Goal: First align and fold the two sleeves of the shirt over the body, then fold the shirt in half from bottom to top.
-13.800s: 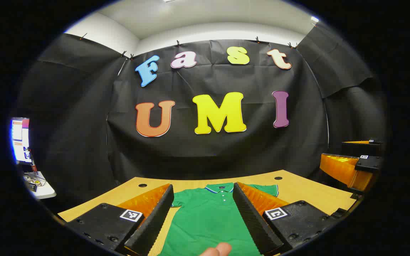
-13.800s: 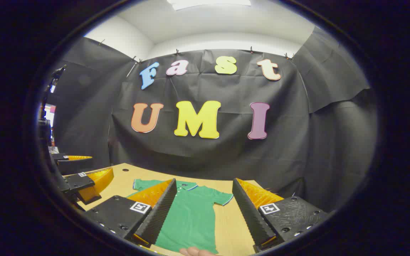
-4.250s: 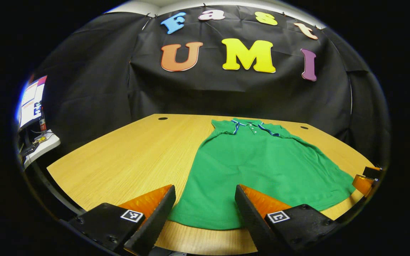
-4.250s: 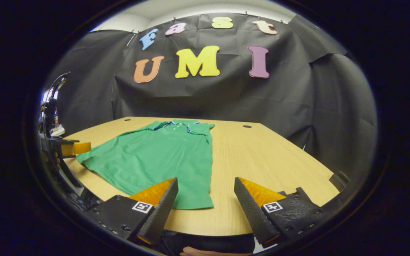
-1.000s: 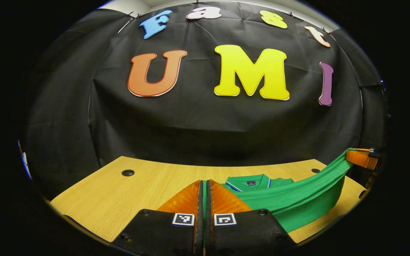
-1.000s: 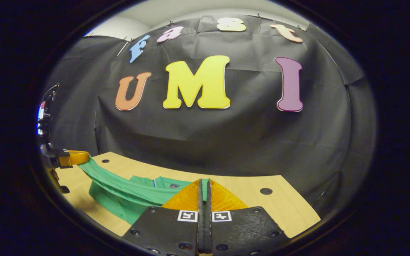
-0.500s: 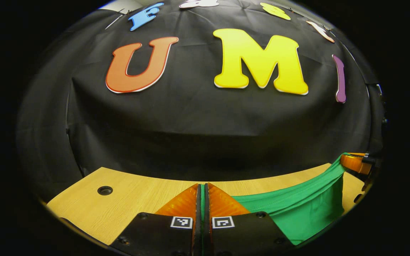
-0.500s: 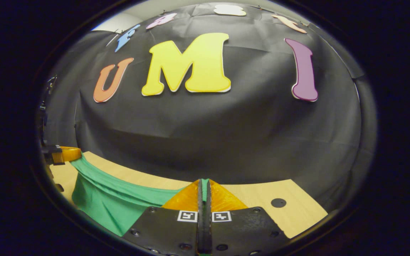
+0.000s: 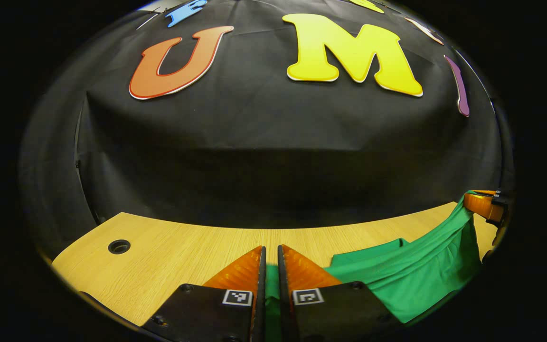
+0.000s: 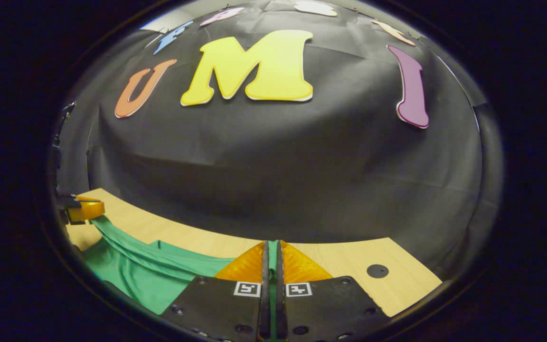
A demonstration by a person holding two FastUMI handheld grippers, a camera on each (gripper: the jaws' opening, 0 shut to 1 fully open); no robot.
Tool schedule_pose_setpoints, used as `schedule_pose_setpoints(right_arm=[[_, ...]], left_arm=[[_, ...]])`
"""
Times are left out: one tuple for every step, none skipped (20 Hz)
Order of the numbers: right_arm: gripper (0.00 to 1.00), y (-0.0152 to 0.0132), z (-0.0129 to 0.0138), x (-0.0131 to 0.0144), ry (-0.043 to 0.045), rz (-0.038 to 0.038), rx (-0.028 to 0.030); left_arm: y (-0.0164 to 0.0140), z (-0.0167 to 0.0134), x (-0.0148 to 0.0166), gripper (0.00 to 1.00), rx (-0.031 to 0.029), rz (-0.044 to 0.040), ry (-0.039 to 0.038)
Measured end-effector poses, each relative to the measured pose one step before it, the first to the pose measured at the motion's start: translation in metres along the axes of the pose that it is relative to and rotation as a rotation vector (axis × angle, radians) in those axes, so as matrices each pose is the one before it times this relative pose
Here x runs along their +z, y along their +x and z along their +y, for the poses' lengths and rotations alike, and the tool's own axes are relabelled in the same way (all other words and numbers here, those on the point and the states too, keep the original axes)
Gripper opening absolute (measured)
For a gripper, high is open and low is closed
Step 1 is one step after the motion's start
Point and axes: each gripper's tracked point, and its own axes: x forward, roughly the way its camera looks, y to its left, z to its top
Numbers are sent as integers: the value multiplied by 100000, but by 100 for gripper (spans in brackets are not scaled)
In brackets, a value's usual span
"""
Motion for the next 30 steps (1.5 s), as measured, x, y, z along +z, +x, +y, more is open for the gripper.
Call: schedule_pose_setpoints(right_arm=[[7,63,-155,-104,-1047,-205,-670],[29,-74,-297,86,-1236,-115,-1095],[51,-81,-551,5,-1110,229,-1546],[73,-442,-301,56,-255,858,-939],[96,-90,-409,-167,-24,894,-871],[96,-417,7,-163,1045,1139,948],[95,-338,60,-135,1517,1203,1287],[96,-536,-20,-16,1086,1102,871],[96,-671,-344,67,201,485,-44],[95,-831,-270,339,-248,-427,-548],[95,-984,-110,720,-831,-1245,151],[95,-947,-32,758,-1713,-1654,444],[95,-1561,-137,896,-1497,-1685,43],[95,-1457,-36,934,-430,-1808,362],[95,-1596,185,1067,620,-1803,1124],[95,-1720,168,1175,1103,-1920,1396],[94,-1766,-20,830,1093,-2000,426],[95,-1733,-30,871,976,-1642,94],[96,-1828,116,796,796,-1838,703],[95,-1892,161,741,538,-1095,589],[95,-1848,132,512,435,-1350,795],[95,-1713,95,582,188,-1561,555],[96,-1654,-12,445,-814,-1496,-303],[95,-1584,-269,403,-1440,-1368,-1148],[95,-1854,-255,360,-1017,-1498,-917],[95,-1908,33,633,-206,-1855,640],[94,-2082,432,628,931,-1899,1459],[96,-2007,229,560,1158,-1730,1511],[95,-1759,87,220,769,-1305,1486],[95,-1909,239,196,30,-737,1463]], left_arm=[[117,282,-305,28,308,219,-1685],[-168,-96,-520,52,-986,942,-1711],[-138,-124,-513,76,-393,1564,-810],[-73,249,-103,100,1114,1111,767],[12,436,-84,100,2456,341,1352],[-188,252,132,100,1546,264,1208],[-271,-113,247,100,-167,345,4],[-518,-252,243,100,-655,462,-1560],[-703,-161,167,100,-397,38,-2585],[-947,-176,173,100,-622,-337,-2500],[-1101,-60,255,100,243,-228,-1947],[-1234,114,200,100,660,376,-1031],[-1185,79,282,100,833,-377,-135],[-1231,170,326,100,862,-252,304],[-1475,134,491,100,376,-75,589],[-1475,81,556,100,369,-928,769],[-1444,0,739,100,275,-1246,680],[-1618,-50,859,100,-85,-2009,71],[-1526,-295,919,100,-1085,-1790,303],[-1855,-354,896,100,-558,-1675,691],[-1878,-224,646,100,-169,-1578,1135],[-1848,-215,648,100,115,-1596,931],[-1832,-232,500,100,210,-1087,-143],[-1873,-460,475,100,-348,-1102,-160],[-1978,-665,566,100,-786,-1570,-42],[-1868,-631,497,100,-486,-1433,156],[-1836,-577,347,100,-861,-1411,589],[-1891,-699,292,100,-421,-1289,910],[-1682,-541,142,100,-115,-897,935],[-1532,-561,60,100,-586,-1112,811]])
